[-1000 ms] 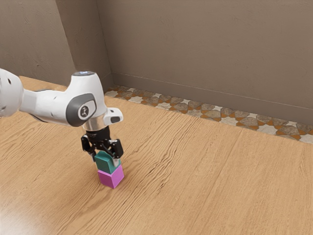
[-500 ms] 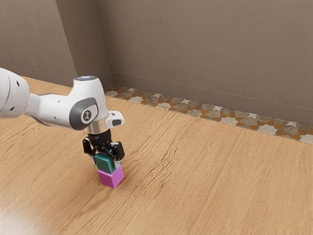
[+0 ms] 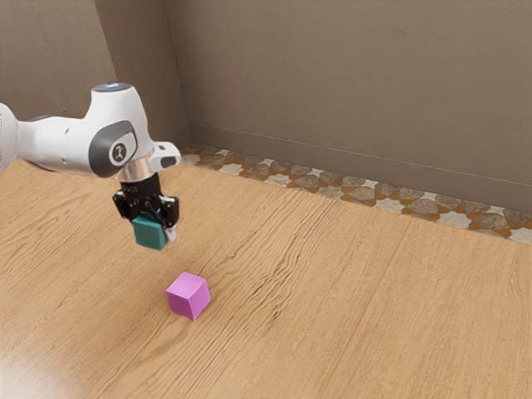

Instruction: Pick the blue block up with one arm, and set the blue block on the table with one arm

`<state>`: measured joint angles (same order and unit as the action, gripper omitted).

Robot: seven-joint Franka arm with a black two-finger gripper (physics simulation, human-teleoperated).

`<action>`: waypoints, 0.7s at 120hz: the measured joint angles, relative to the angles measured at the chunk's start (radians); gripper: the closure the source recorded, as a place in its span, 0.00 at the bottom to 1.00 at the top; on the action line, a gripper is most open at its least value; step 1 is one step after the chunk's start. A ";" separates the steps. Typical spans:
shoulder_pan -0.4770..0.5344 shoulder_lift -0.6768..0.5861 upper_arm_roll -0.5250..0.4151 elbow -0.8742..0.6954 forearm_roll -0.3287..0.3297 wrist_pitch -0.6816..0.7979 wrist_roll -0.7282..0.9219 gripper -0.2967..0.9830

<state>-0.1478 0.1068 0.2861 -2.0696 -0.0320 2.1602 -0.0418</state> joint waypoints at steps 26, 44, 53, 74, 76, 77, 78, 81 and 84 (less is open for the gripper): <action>0.095 0.220 0.046 0.121 -0.074 -0.019 0.075 0.42; 0.101 0.239 0.045 0.130 -0.103 -0.023 0.124 0.37; 0.102 0.235 0.044 0.130 -0.110 -0.025 0.144 0.33; 0.085 -0.066 -0.003 0.131 -0.078 -0.100 0.181 0.27; 0.091 -0.100 -0.023 0.136 -0.066 -0.114 0.183 0.27; 0.096 -0.113 -0.035 0.140 -0.058 -0.121 0.184 0.27; 0.099 -0.125 -0.045 0.144 -0.051 -0.128 0.185 0.27; 0.109 -0.151 -0.074 0.163 -0.028 -0.148 0.188 0.26; 0.114 -0.168 -0.101 0.189 -0.009 -0.170 0.189 0.26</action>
<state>-0.0338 -0.0608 0.1854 -1.8804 -0.0409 1.9904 0.1477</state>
